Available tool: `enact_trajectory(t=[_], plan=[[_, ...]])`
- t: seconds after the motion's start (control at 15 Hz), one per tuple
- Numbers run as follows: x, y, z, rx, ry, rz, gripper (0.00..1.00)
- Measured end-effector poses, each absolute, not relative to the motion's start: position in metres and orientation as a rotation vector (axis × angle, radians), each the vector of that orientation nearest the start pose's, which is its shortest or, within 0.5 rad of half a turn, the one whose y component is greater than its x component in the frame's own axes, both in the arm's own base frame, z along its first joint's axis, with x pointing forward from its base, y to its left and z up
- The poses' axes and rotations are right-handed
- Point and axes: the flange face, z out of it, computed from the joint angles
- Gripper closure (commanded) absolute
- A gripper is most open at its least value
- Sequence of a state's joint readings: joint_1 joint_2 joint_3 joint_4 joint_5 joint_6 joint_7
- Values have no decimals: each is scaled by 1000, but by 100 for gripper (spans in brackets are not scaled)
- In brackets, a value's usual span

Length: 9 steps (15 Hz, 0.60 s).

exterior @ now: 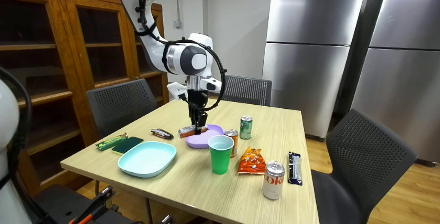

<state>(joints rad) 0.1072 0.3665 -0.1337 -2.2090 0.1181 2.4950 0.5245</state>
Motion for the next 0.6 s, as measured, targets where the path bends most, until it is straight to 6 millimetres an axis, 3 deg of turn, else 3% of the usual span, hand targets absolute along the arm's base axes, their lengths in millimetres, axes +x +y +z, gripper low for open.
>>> enact_trajectory(t=[0.6], plan=[[601, -27, 194, -2963, 1036, 192, 81]])
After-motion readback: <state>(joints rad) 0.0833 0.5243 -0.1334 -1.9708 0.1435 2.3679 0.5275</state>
